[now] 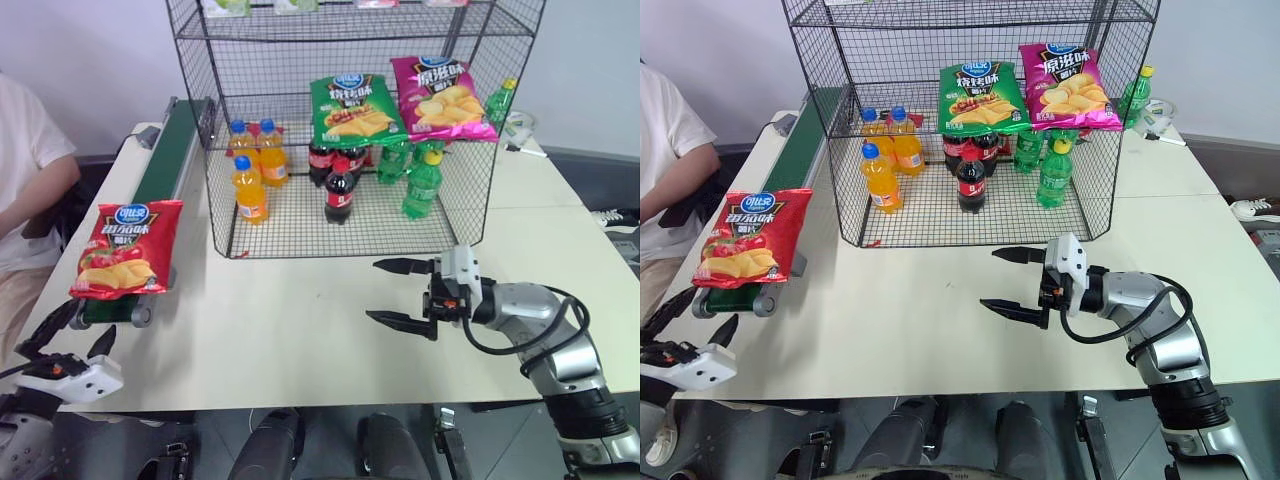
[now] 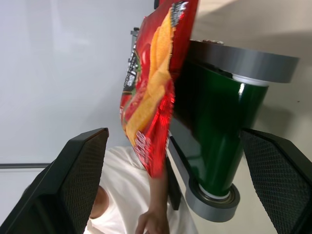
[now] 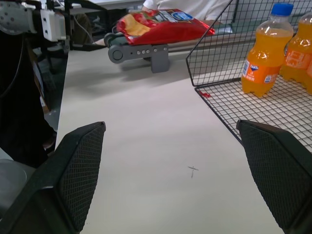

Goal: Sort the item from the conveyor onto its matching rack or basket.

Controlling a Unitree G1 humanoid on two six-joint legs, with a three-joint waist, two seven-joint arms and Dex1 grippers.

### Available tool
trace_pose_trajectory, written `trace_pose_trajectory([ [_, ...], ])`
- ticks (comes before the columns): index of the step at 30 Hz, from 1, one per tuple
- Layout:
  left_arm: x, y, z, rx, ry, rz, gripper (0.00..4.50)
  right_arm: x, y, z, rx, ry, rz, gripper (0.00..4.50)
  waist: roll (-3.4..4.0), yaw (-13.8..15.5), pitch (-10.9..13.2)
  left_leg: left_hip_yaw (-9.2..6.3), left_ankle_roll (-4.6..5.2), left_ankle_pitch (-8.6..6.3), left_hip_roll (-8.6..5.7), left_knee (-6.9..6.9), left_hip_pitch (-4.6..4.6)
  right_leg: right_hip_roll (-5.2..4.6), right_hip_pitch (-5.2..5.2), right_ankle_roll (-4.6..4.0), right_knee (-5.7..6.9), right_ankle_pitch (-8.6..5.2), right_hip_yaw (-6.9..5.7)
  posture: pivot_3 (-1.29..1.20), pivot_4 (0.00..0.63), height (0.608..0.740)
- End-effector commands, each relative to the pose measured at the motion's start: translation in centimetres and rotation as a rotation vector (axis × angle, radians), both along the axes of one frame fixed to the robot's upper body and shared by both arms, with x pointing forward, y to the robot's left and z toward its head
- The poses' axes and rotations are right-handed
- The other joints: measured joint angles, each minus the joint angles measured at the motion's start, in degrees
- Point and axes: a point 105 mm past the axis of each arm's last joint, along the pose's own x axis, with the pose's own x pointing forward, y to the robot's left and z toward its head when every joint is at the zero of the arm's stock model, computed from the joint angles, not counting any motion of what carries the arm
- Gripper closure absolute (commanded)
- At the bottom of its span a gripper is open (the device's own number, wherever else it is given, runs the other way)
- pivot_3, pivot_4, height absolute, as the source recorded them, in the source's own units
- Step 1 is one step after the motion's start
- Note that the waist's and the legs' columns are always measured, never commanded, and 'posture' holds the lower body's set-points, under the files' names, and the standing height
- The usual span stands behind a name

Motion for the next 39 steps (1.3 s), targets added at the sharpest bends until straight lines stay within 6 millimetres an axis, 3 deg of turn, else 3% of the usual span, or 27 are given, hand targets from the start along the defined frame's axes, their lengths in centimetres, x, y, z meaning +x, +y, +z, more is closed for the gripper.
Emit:
trace_pose_trajectory([
  [1, 0.2, 0.2, 0.7, -0.001, -0.032, 0.005, 0.04, -0.5, 0.5, 1.0, 0.015, -0.039, 0.032, 0.00, 0.00, 0.0, 0.0, 0.00, 0.00, 0.00, 0.00, 0.00, 0.00, 0.00, 0.00, 0.00, 0.00, 0.00, 0.00, 0.00, 0.150, 0.740],
  [21, 1.3, -1.2, 0.7, -0.025, -0.045, -0.042, 0.04, -0.9, 0.6, 0.8, 0.012, -0.037, 0.049, 0.00, -0.01, 0.0, 0.0, 0.00, 0.00, 0.00, 0.00, 0.01, 0.05, 0.00, 0.05, 0.01, 0.02, 0.01, 0.00, 0.00, 0.150, 0.740],
  [24, 1.2, -1.2, 0.7, -0.028, -0.040, -0.046, 0.89, -0.8, 0.5, 0.8, 0.009, -0.041, 0.043, 0.00, -0.01, 0.0, 0.0, 0.00, 0.00, 0.00, 0.00, 0.01, 0.07, 0.01, 0.06, 0.01, 0.03, 0.01, 0.00, 0.00, 0.150, 0.740],
  [31, 0.9, -1.2, 1.5, -0.038, -0.070, -0.044, 4.45, -0.6, 0.4, 0.8, 0.009, -0.046, 0.034, 0.00, -0.01, 0.0, 0.0, 0.00, 0.00, 0.00, 0.00, 0.01, 0.10, 0.00, 0.09, 0.01, 0.03, 0.01, 0.00, 0.00, 0.150, 0.740],
  [39, 1.3, -2.3, 4.8, -0.050, -0.188, -0.089, 4.45, -0.2, 0.2, 1.2, 0.033, -0.065, 0.011, 0.00, -0.01, 0.0, 0.0, -0.01, 0.00, 0.00, 0.00, 0.01, 0.12, 0.00, 0.12, 0.00, 0.03, 0.00, 0.00, 0.00, 0.150, 0.740],
])
